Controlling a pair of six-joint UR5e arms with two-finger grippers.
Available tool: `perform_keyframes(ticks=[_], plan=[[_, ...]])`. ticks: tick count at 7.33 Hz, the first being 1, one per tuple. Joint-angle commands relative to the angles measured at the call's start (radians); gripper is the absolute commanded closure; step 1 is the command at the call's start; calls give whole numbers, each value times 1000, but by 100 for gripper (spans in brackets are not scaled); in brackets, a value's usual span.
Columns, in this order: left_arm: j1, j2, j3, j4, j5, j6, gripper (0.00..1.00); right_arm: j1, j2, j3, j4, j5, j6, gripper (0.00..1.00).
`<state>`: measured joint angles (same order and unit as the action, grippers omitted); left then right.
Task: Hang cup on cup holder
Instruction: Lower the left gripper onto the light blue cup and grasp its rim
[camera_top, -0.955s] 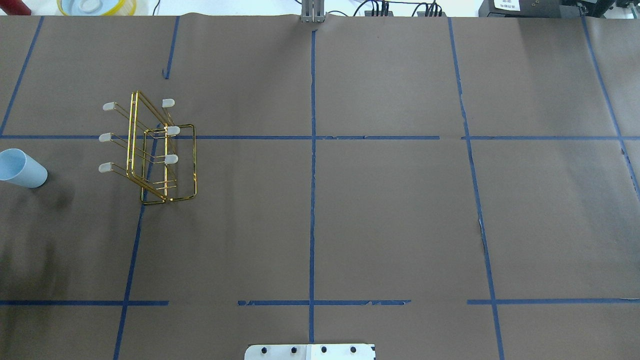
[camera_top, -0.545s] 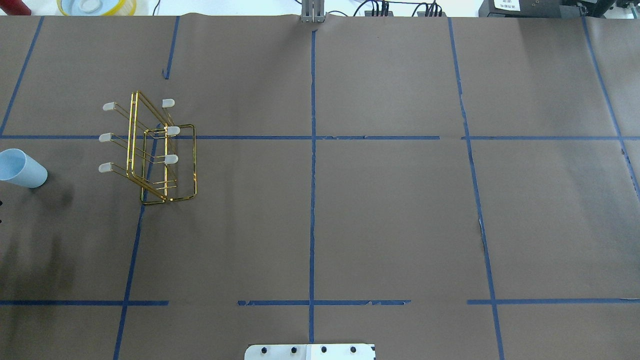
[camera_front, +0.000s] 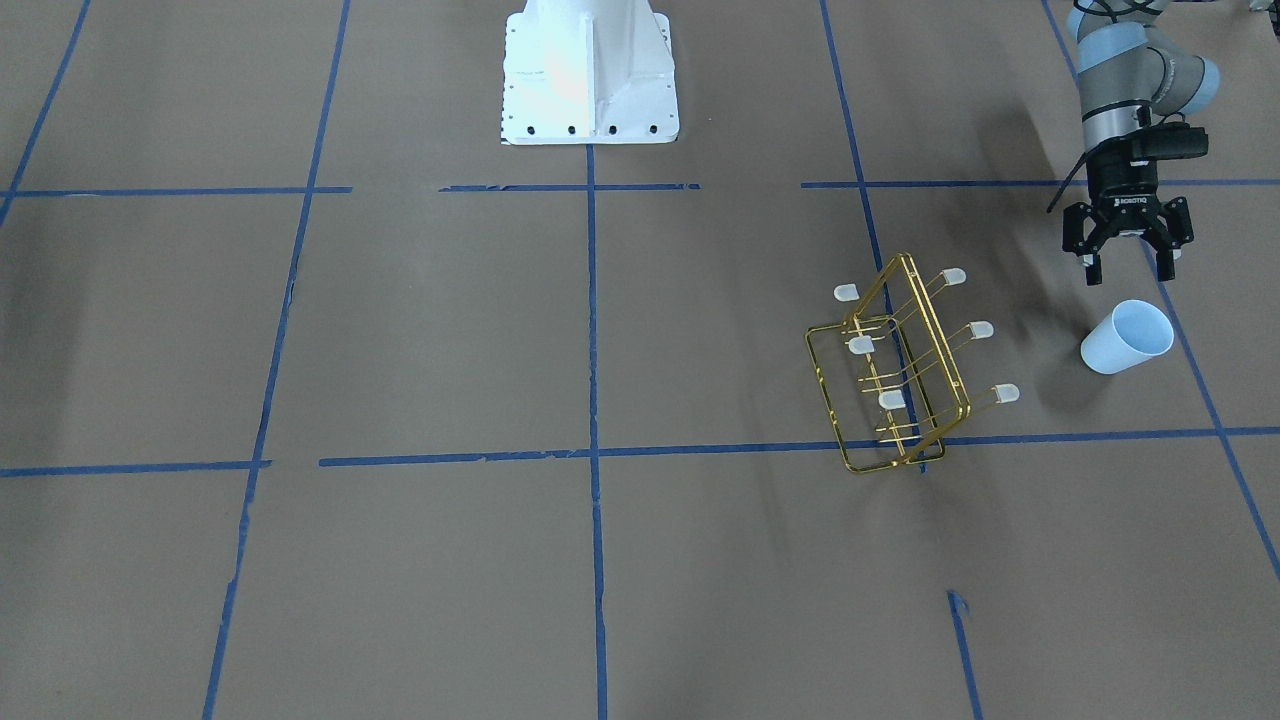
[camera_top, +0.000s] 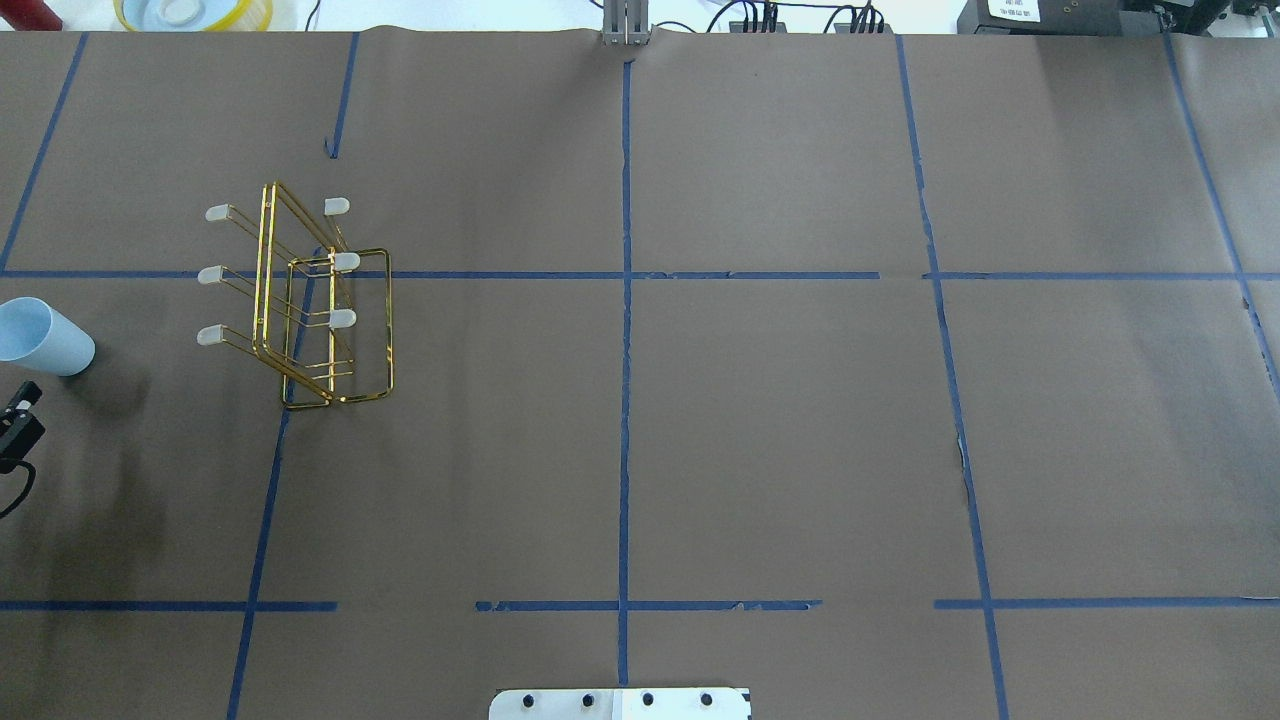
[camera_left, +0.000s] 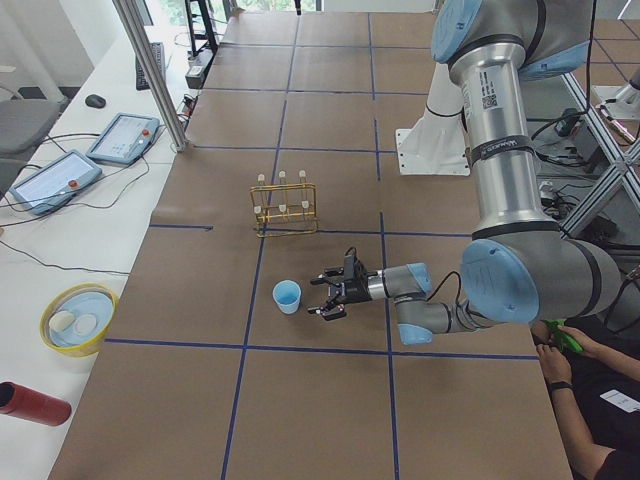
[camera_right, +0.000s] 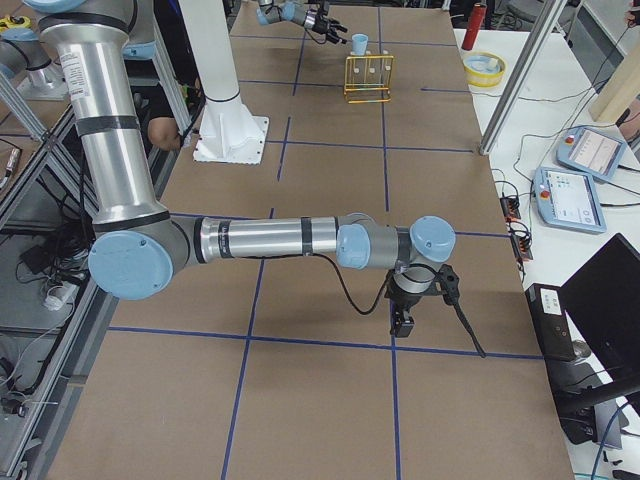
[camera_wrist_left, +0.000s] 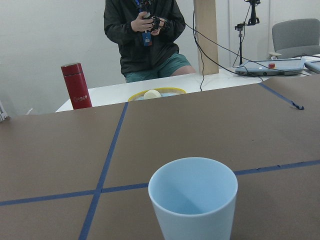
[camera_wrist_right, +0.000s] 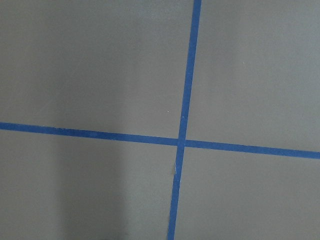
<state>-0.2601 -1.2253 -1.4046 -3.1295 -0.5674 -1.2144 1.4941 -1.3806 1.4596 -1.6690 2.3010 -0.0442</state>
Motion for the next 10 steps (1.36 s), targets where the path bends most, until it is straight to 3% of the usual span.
perform_keyframes(ticks=[1, 10], plan=[[-19, -42, 62, 2, -9, -123, 1, -1, 0, 1, 0, 0, 0, 0], [-129, -177, 142, 72, -48, -27, 4, 0, 0, -1, 0, 0, 0, 0]])
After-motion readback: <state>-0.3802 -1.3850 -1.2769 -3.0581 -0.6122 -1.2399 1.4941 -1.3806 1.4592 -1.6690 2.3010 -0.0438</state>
